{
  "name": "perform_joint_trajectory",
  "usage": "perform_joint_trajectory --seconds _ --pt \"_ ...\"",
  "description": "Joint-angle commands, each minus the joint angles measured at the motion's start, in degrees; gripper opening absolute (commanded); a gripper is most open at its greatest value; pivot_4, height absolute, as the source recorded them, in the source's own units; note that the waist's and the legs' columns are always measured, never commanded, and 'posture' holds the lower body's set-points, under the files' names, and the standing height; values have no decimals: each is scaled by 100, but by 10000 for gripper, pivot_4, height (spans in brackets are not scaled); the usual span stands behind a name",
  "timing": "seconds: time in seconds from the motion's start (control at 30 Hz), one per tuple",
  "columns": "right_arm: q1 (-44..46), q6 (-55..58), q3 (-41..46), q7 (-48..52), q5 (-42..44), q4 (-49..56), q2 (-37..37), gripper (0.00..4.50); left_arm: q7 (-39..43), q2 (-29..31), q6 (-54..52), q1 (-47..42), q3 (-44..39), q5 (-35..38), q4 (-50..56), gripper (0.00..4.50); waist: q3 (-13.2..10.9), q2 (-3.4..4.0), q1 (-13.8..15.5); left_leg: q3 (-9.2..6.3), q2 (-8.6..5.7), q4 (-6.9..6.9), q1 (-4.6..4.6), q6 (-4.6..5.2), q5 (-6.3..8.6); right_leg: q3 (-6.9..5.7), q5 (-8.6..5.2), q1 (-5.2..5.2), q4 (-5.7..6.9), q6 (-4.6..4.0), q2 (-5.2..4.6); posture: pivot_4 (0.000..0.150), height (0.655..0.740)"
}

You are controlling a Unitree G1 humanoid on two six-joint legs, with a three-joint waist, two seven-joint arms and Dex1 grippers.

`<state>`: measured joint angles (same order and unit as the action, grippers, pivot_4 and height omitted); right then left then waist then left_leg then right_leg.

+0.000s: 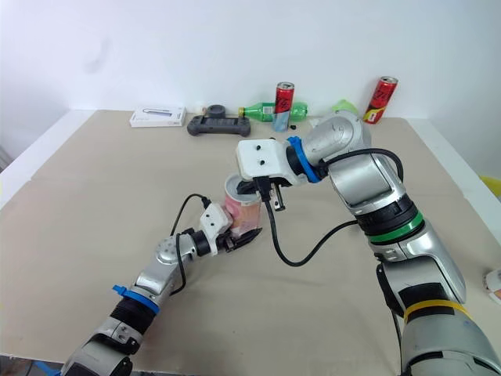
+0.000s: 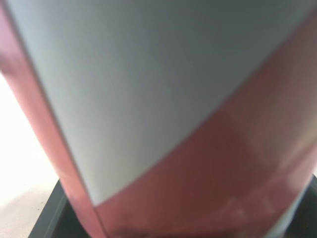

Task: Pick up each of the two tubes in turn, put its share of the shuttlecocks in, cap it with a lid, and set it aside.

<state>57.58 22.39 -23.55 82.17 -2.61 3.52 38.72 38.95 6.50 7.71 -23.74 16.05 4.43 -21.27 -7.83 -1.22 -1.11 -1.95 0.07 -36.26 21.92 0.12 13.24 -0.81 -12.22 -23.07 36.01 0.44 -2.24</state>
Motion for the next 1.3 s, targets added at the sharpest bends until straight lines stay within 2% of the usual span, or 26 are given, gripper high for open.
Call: perform_joint_trajectory --seconds 0.03,0.3,0.37,0.53,0.57,0.7,0.73,0.8,0.87,0.9,0.93,0.97,1.0,1.1,1.13,1.2,1.3 --pt "-616 180 -955 491 -285 -197 71 1114 -25 67 -102 104 49 -181 -219 29251 8 -1 0 0 0 0 -2 1 2 -2 -3 3 -1 0 -2 1500 7400" --pt "-608 222 -715 392 -105 -207 -71 1114 -26 48 -69 63 33 -193 -285 29251 11 -4 1 -1 0 6 -48 -40 33 -10 -36 45 -3 23 -20 1500 7400" --pt "-557 464 -232 272 350 -147 -211 1114 -26 48 -66 62 28 -194 -280 29251 9 -7 1 -5 1 6 -57 -48 39 -10 -44 58 -5 19 -22 1500 7400" --pt "-530 1370 1357 -322 1387 148 -364 1114 21 69 -61 108 -33 -118 -225 29251 -93 11 37 -17 20 12 -54 -53 45 -158 -58 72 -30 20 -110 1500 7400" --pt "-583 1581 1653 -488 1634 289 -402 1114 33 61 -99 120 -74 -56 -179 29251 -95 14 40 -14 23 12 -8 -38 33 -174 -21 50 -28 76 -111 1500 7400" --pt "-1320 2443 2845 -1341 2510 1138 -608 1114 178 80 -322 194 -236 262 113 29251 -109 12 135 -13 21 7 68 -29 26 -196 12 -28 -15 104 -93 1500 7400" --pt "-1592 2653 3139 -1585 2720 1393 -689 6476 241 105 -395 227 -265 349 210 36965 -111 10 141 -16 23 9 77 -28 26 -204 7 -32 -16 95 -88 1500 7400" --pt "-2173 3011 3654 -2028 3081 1928 -866 8647 334 193 -554 285 -329 480 445 38940 -135 12 157 -13 31 7 83 -25 33 -214 -2 -36 -17 82 -78 1500 7400" --pt "-2758 3341 4128 -2502 3467 2470 -1034 16029 413 320 -738 336 -418 606 701 45000 -168 37 157 -12 51 4 96 -15 47 -225 -17 -43 -17 76 -60 1500 7400" --pt "-3006 3419 4315 -2717 3602 2675 -1113 17409 450 382 -825 359 -453 663 816 45000 -191 60 155 -8 57 4 98 -14 49 -227 -18 -46 -16 72 -52 1500 7400" --pt "-3377 3402 4406 -2927 3635 2932 -1200 23918 526 489 -923 409 -497 725 983 45000 -197 65 152 -1 56 6 102 -13 49 -223 -22 -57 -8 66 -42 1500 7400" --pt "-3857 3233 4378 -3062 3564 3182 -1280 23918 603 624 -1066 473 -562 817 1220 45000 -202 64 154 1 58 5 104 -11 50 -218 -25 -65 -2 62 -28 1500 7400" --pt "-4178 3124 4323 -3195 3544 3365 -1325 31722 662 730 -1177 519 -618 892 1391 45000 -204 56 155 4 66 7 111 -9 51 -216 -25 -75 1 62 -17 1500 7400" --pt "-5162 2438 3668 -3541 3133 3649 -1553 42177 884 1245 -1666 798 -923 1250 2122 45000 -210 57 140 0 103 9 122 -5 53 -217 -38 -95 11 51 29 1500 7400" --pt "-5359 2205 3426 -3637 2990 3631 -1628 43940 966 1413 -1821 902 -1007 1364 2346 45000 -213 56 128 2 115 10 122 -5 54 -217 -39 -100 12 48 40 1500 7400" --pt "-5599 1514 2786 -3770 2515 3253 -1759 43940 1128 1805 -2160 1155 -1243 1671 2862 45000 -225 51 100 7 160 10 121 -6 53 -210 -40 -114 17 44 86 1500 7400" --pt "-5502 721 2170 -3982 2087 2512 -2069 43940 1327 2353 -2573 1447 -1618 2063 3446 45000 -256 39 62 5 180 10 118 -15 48 -215 -35 -123 24 29 103 1500 7400"
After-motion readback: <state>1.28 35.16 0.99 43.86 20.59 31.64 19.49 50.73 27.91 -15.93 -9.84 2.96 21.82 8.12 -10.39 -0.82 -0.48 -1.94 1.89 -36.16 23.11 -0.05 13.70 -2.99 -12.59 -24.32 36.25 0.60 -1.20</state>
